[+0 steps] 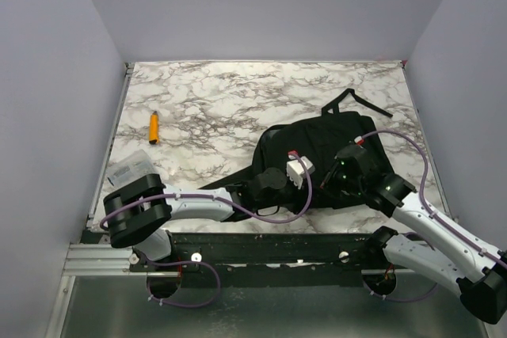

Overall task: Pack the student bag
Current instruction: Zip the student bag at the center of the board.

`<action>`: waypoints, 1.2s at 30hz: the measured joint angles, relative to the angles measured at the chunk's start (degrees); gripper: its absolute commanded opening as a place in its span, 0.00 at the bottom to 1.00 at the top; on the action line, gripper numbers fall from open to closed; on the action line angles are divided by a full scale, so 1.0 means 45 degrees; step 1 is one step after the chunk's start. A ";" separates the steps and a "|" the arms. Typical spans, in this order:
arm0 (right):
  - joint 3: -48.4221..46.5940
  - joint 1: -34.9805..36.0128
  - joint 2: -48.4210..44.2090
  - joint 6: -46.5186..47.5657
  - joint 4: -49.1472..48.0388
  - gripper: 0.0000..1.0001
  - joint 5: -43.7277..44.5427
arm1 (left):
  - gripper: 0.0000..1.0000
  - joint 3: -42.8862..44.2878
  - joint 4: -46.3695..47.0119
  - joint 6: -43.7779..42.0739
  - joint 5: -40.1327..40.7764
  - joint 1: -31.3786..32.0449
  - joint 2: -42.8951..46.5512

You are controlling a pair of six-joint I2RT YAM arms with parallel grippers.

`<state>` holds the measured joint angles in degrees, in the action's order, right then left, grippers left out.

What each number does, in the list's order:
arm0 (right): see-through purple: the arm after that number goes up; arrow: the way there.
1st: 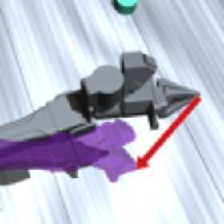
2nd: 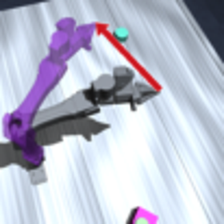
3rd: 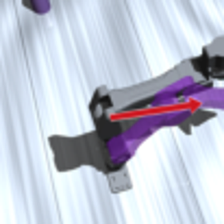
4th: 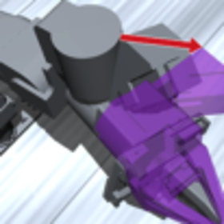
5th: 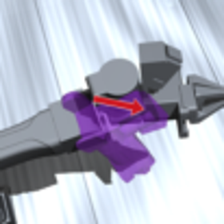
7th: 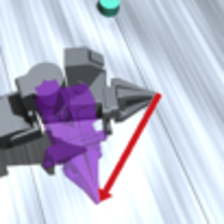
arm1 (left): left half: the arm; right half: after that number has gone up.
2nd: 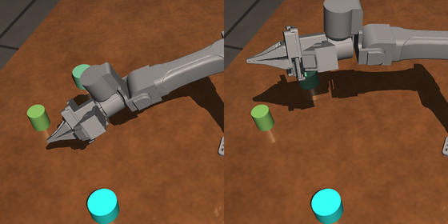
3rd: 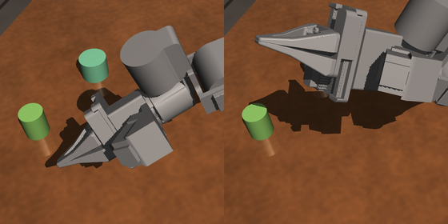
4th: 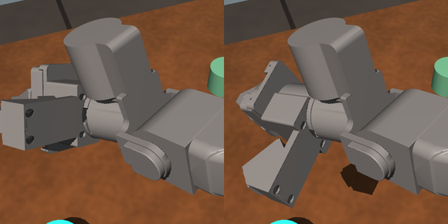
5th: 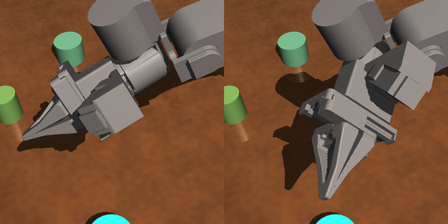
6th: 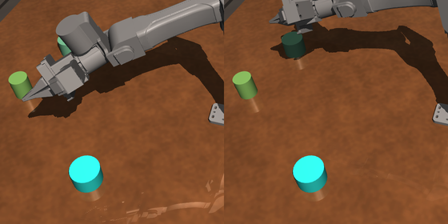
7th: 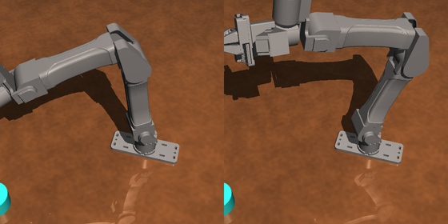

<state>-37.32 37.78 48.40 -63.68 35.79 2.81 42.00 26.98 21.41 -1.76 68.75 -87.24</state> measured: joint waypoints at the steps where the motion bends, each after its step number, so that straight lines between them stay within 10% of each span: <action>1: 0.0000 0.0000 -0.0024 -0.0136 0.0005 0.00 -0.0010 | 0.38 0.0049 0.0102 0.0058 0.0073 0.0000 -0.0209; 20: -0.0005 0.0000 -0.0797 -0.1117 0.0500 0.01 0.0223 | 0.31 0.0690 0.1035 0.2977 0.0753 -0.0199 -0.1603; 28: -0.0005 -0.0005 -0.1001 -0.1190 0.0520 0.01 0.0369 | 0.00 0.0811 0.1107 0.3313 0.1098 -0.0257 -0.1739; 30: -0.0019 -0.0005 -0.1015 -0.1156 0.0529 0.11 0.0437 | 0.00 0.0811 0.1112 0.3269 0.1190 -0.0267 -0.1763; 33: -0.0461 0.0000 -0.0996 -0.0981 0.1141 0.58 0.0928 | 0.00 0.0811 0.1248 0.3191 0.1219 -0.0257 -0.1763; 36: -0.1409 0.0010 -0.1020 -0.0627 0.2370 0.70 0.1991 | 0.00 0.0806 0.1428 0.3147 0.1219 -0.0267 -0.1763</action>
<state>-43.66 37.82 43.81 -66.50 46.46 11.77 45.63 33.41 35.57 3.73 67.55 -95.18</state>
